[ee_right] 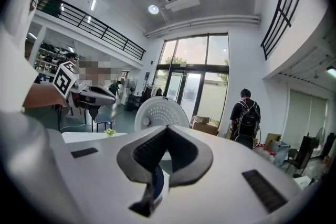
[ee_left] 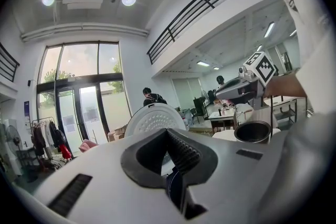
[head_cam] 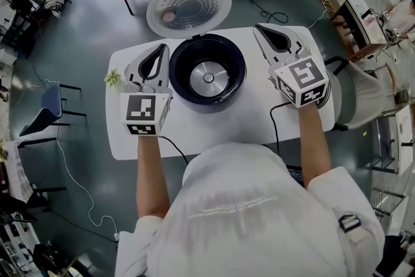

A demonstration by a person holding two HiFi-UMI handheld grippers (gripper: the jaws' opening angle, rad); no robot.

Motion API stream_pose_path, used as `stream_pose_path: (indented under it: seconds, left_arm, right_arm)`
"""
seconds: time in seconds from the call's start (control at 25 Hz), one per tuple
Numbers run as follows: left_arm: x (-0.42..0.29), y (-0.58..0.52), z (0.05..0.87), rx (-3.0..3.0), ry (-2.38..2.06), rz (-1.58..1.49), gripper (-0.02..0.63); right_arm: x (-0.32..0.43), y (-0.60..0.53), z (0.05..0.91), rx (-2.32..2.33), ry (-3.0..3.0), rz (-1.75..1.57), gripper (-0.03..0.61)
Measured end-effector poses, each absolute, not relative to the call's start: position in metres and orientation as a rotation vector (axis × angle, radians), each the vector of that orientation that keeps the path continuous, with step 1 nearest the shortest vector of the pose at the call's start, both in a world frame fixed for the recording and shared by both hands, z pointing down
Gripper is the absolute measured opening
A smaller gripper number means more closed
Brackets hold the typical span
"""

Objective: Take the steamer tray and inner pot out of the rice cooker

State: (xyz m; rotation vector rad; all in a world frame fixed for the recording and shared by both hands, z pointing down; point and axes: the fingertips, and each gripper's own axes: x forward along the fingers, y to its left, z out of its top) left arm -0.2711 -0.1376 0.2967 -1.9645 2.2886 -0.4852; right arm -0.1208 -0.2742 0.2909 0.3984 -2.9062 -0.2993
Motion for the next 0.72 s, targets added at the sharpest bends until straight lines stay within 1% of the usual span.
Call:
stream_pose_path:
  seconds: [0.72]
  left_arm:
    - [-0.270,-0.139,0.307,-2.018,2.287,-0.473,0.015]
  right_arm:
    - [-0.121,-0.274,0.307,0.401,-2.879,-0.266,0.026]
